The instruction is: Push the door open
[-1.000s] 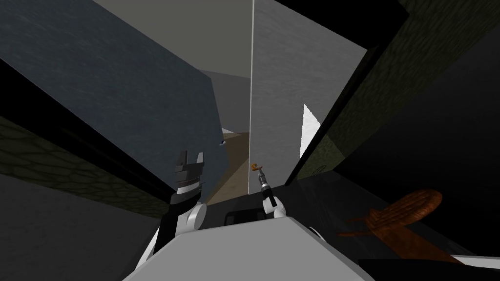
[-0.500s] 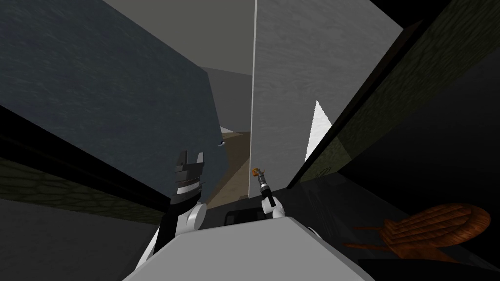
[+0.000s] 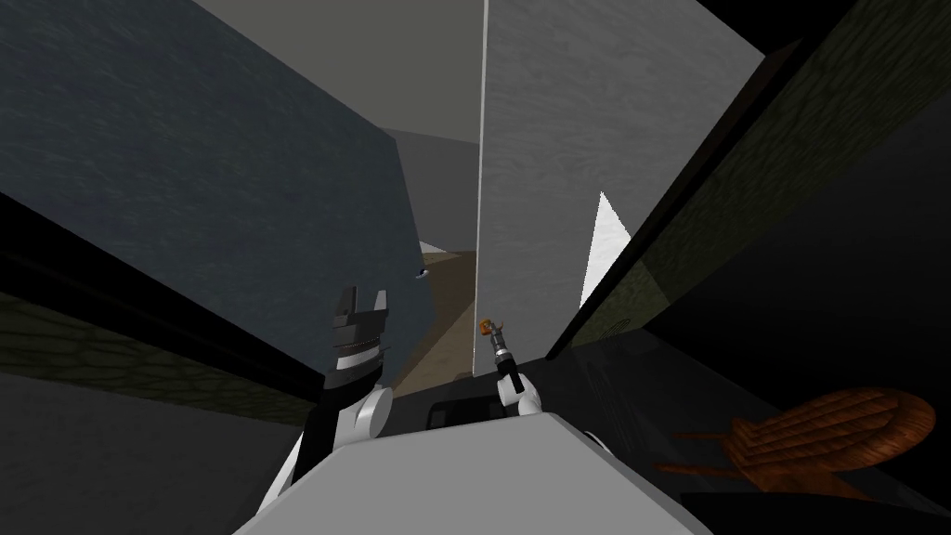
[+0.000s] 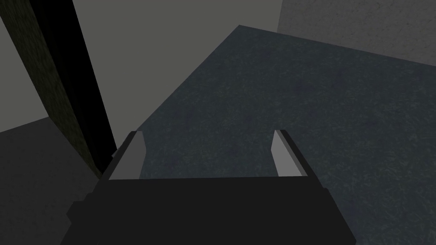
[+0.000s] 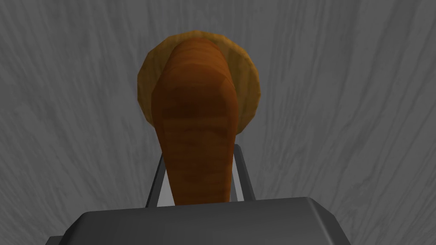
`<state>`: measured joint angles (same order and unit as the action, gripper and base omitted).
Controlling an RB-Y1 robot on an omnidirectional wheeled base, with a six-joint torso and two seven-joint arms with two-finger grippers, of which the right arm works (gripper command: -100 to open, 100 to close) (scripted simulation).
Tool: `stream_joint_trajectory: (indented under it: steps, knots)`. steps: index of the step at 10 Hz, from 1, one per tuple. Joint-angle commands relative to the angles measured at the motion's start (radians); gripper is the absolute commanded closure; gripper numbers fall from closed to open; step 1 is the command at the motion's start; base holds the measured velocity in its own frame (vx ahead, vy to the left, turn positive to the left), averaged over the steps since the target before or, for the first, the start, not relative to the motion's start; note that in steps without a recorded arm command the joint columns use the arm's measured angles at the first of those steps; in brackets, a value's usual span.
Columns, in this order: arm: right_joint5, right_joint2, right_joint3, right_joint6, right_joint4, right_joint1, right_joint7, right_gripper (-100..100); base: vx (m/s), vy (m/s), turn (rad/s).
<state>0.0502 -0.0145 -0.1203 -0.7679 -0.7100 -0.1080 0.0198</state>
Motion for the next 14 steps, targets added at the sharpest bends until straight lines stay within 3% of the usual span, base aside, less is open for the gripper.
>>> stream_joint_trajectory:
  steps: [1, 8, 14]
  knots:
    - [0.006, -0.014, 0.012, -0.001, 0.001, 0.000, 0.005, 100, 0.095, 0.048, -0.033]
    - [0.035, -0.052, 0.071, -0.003, 0.006, -0.002, 0.027, 100, 0.182, 0.076, -0.054]
    - [0.064, -0.064, 0.128, -0.005, 0.011, -0.004, 0.049, 100, 0.158, 0.079, -0.067]
